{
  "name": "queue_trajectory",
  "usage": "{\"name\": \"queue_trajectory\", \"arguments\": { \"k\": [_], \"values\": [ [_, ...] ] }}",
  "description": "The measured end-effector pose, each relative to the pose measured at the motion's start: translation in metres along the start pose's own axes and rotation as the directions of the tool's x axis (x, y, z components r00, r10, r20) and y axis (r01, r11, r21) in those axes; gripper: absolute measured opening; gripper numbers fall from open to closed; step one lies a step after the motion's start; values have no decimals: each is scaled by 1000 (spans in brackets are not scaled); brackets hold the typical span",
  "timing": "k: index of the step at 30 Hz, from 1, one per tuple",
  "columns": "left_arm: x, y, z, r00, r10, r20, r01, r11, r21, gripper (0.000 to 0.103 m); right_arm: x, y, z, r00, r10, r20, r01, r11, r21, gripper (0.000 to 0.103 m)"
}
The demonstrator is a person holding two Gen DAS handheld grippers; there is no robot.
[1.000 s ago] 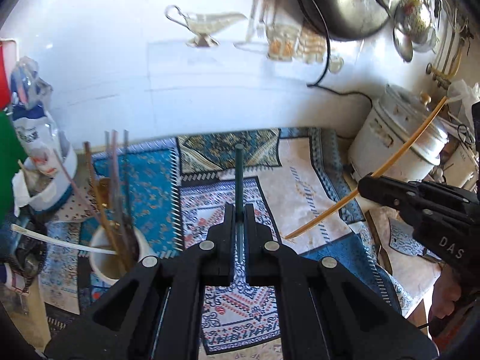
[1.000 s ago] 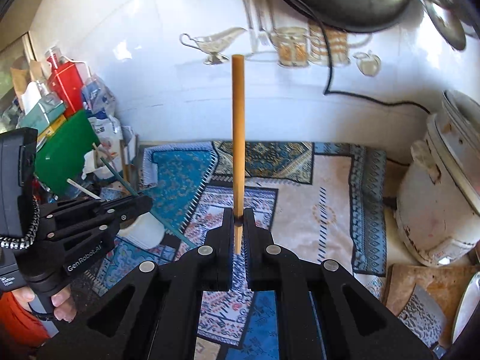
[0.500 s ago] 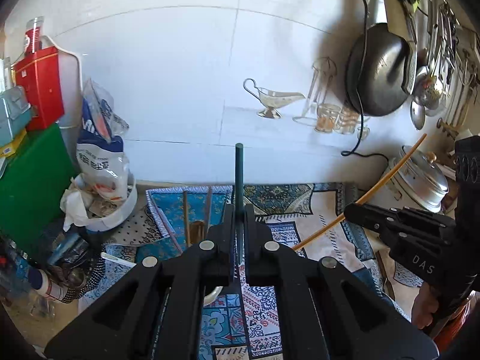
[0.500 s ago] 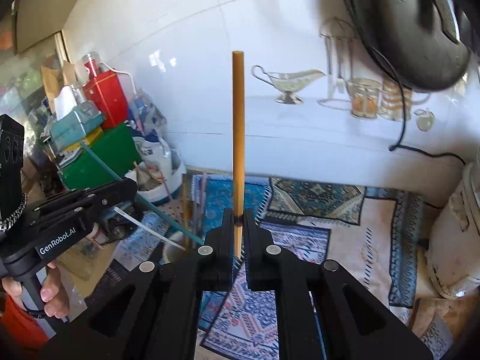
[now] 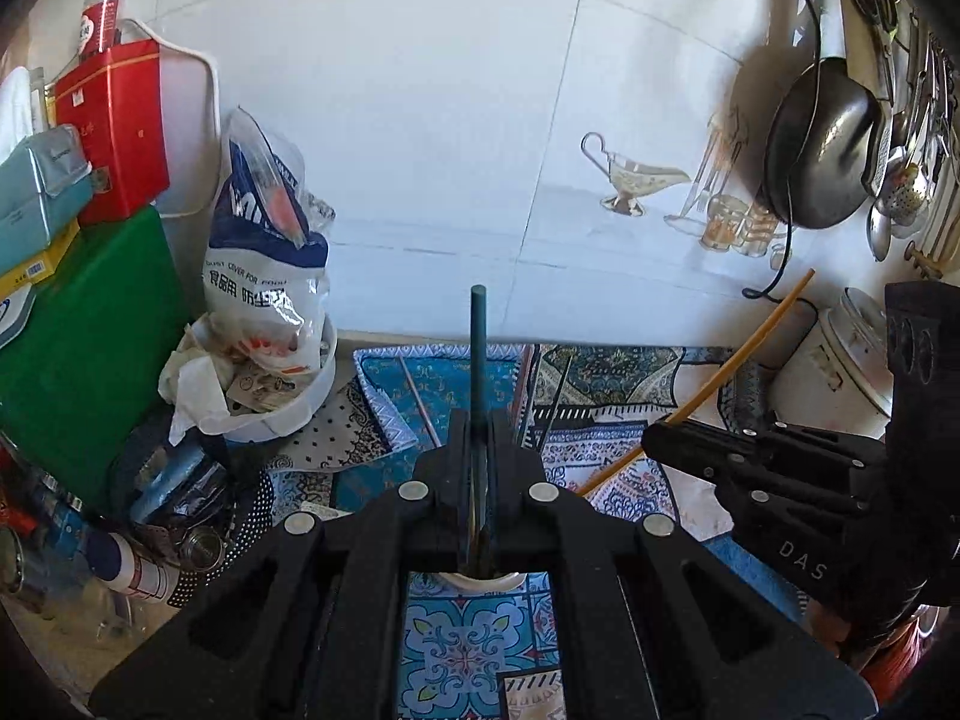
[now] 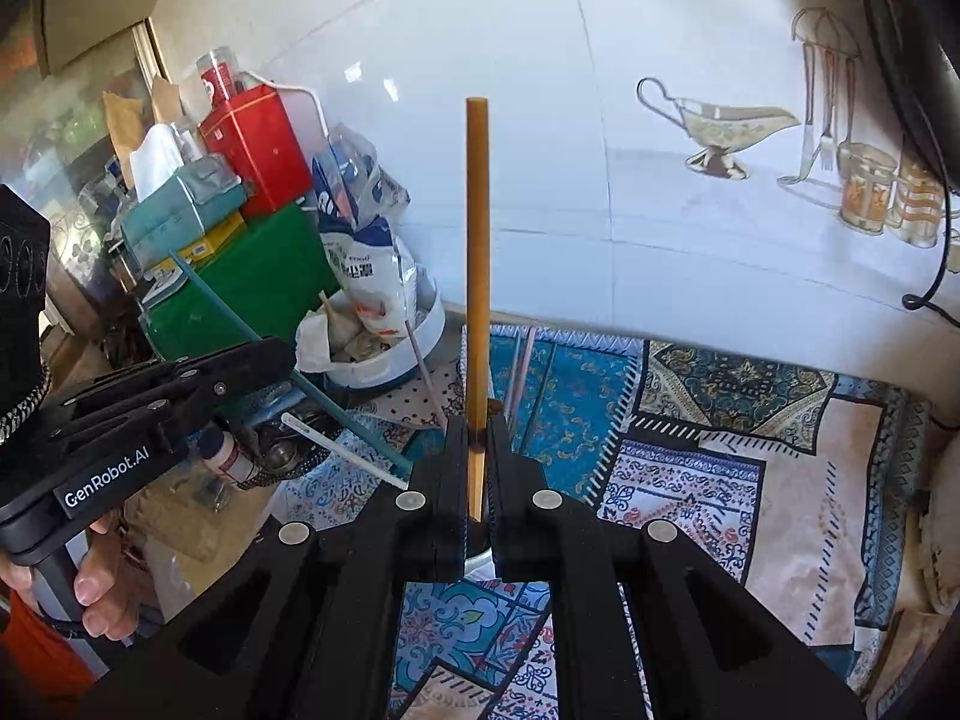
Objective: Organize utensils
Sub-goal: 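Lower both sticks into the white cup and open both tools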
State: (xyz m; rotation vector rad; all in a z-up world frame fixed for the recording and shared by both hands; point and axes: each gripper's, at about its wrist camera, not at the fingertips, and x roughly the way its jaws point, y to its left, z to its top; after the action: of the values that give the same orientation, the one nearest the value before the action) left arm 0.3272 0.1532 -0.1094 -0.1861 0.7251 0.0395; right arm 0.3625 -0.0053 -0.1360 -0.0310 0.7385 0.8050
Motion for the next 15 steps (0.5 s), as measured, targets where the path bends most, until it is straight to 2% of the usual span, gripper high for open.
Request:
{"name": "queue_trajectory", "arguments": {
  "k": [8, 15],
  "values": [
    [37, 2, -17, 993, -7, -116, 15, 997, 69, 3, 52, 8, -15, 990, -23, -137, 23, 1000, 1, 5],
    [58, 13, -17, 982, -29, -187, 27, 1000, -15, 4, 71, 9, -22, 977, -59, -204, 55, 998, -25, 6]
  ]
}}
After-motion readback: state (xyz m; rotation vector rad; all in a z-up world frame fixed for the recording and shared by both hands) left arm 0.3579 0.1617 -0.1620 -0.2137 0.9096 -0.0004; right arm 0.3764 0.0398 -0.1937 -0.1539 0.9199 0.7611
